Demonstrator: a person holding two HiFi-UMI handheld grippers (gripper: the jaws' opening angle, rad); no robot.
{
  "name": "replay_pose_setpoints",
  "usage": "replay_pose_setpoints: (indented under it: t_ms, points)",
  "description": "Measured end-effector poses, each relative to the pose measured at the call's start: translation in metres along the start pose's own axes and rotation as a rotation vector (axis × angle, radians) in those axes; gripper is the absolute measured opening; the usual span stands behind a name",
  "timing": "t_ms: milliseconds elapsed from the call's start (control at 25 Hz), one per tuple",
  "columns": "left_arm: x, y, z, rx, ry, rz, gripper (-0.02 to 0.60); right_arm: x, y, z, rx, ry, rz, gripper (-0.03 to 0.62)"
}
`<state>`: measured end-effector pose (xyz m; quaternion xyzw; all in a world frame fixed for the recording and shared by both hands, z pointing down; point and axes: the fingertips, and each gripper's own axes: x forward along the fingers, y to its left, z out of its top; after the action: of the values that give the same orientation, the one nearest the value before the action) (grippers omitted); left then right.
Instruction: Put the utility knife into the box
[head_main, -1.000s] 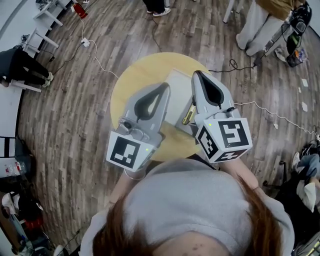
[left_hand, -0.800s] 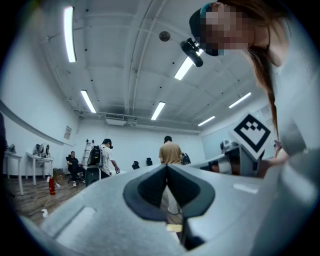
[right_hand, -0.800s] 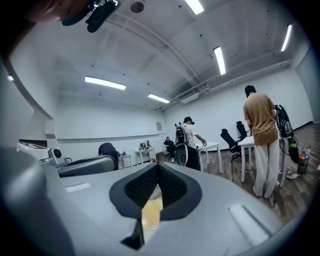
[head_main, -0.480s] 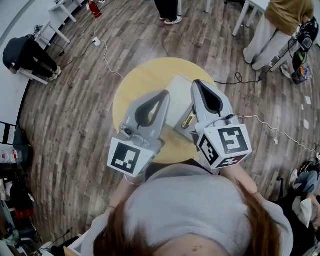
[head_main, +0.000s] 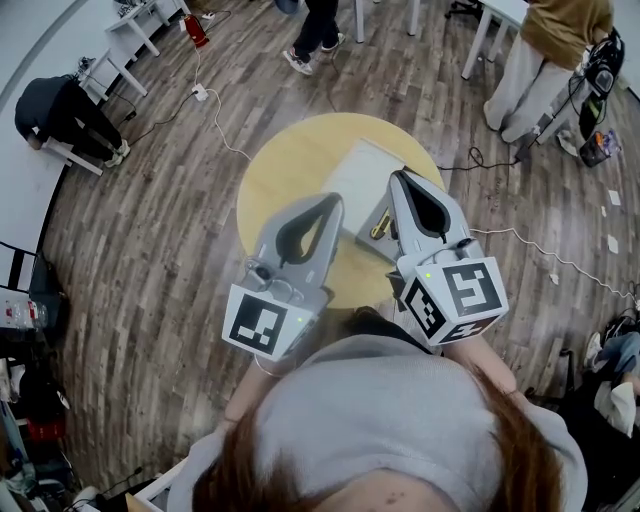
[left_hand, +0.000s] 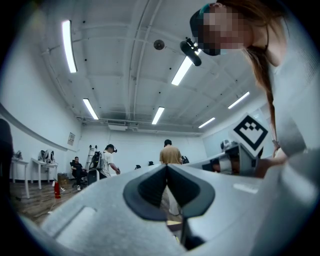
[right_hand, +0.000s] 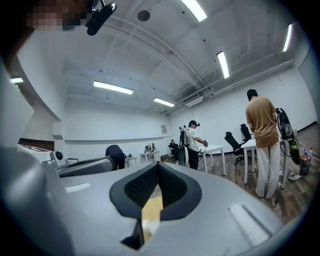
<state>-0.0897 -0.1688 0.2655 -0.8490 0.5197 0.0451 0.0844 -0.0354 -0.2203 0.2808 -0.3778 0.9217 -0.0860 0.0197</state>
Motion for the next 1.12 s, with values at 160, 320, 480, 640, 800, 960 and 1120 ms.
replay_pose_setpoints:
  t_ms: [160,320,480,640,800,960,1120]
  points:
    - [-0.041,-0.016,0.008,0.0,0.003,0.007,0.003,-0.029,0.032,-0.007,0.0,0.0,0.001,-0.002]
    - [-0.091,-0.042,0.018,0.008,0.0,0.001,0.003,-0.07,0.069,-0.017,0.012,-0.003,-0.007,-0.003]
    - [-0.139,-0.071,0.023,0.001,0.018,-0.011,0.003,-0.115,0.102,-0.032,0.038,0.007,-0.028,-0.003]
    - [-0.177,-0.1,0.034,-0.008,0.028,-0.032,0.003,-0.156,0.129,-0.04,0.056,0.014,-0.049,-0.002]
    - [-0.203,-0.12,0.046,-0.004,0.021,-0.035,0.003,-0.188,0.143,-0.035,0.051,-0.004,-0.062,-0.002]
    - [-0.218,-0.143,0.058,0.008,-0.004,-0.036,0.003,-0.215,0.153,-0.028,0.047,-0.022,-0.05,-0.002]
    - [-0.228,-0.165,0.066,0.006,-0.003,-0.023,0.003,-0.236,0.163,-0.028,0.049,-0.013,-0.006,-0.002]
